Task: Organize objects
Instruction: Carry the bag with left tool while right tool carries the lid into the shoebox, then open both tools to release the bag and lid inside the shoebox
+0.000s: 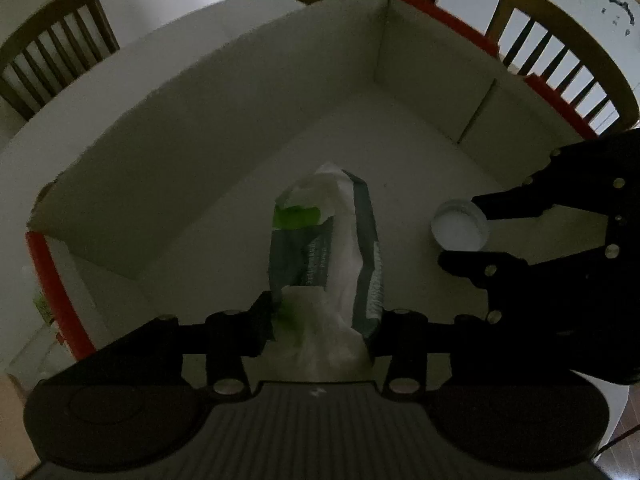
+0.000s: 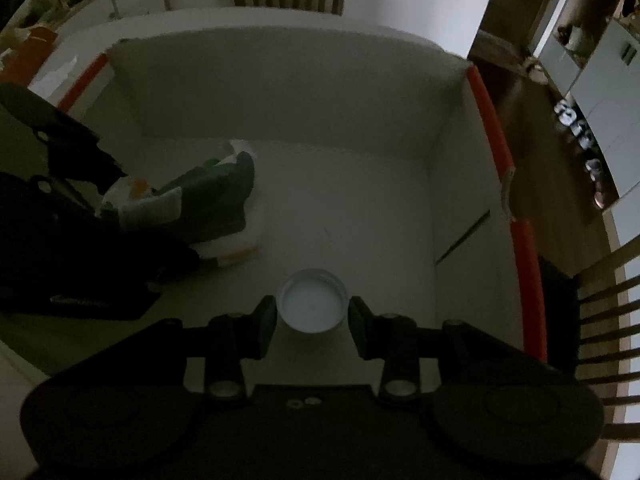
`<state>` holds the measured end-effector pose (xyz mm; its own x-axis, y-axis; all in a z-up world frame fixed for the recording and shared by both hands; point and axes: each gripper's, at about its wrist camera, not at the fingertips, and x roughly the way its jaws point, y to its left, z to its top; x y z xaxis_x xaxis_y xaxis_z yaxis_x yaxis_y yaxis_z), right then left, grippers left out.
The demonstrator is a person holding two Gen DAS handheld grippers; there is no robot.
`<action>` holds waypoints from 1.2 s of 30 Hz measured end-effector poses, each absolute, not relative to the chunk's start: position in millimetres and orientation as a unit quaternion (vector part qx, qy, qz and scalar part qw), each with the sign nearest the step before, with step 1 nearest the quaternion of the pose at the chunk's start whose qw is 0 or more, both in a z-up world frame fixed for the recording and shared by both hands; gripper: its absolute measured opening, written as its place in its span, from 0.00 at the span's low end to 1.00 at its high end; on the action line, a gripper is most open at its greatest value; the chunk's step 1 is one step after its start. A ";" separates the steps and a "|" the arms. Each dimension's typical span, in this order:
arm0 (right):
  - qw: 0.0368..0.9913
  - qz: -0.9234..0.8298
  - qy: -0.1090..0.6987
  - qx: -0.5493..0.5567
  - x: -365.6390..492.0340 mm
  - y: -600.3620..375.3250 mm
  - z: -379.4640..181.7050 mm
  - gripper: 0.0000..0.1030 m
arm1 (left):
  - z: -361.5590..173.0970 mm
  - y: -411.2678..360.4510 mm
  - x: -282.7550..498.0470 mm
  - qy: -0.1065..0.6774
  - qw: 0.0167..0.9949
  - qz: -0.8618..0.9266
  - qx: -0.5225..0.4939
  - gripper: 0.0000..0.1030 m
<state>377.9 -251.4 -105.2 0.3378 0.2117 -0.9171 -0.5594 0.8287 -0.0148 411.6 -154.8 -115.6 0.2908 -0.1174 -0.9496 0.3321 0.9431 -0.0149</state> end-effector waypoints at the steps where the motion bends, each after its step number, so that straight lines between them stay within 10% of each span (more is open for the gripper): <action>1: 0.800 0.241 0.523 -0.166 377.7 -251.7 -104.9 0.37 | -117.8 -155.2 412.4 0.584 0.793 -0.142 0.093 0.51; 11: 0.804 0.252 0.514 -0.159 367.8 -265.8 -92.3 0.41 | -111.0 -156.6 419.4 0.580 0.796 -0.151 0.085 0.70; 36: 0.854 0.298 0.415 -0.099 305.8 -269.9 1.3 0.42 | -14.7 -111.0 317.3 0.450 0.875 -0.177 0.016 0.70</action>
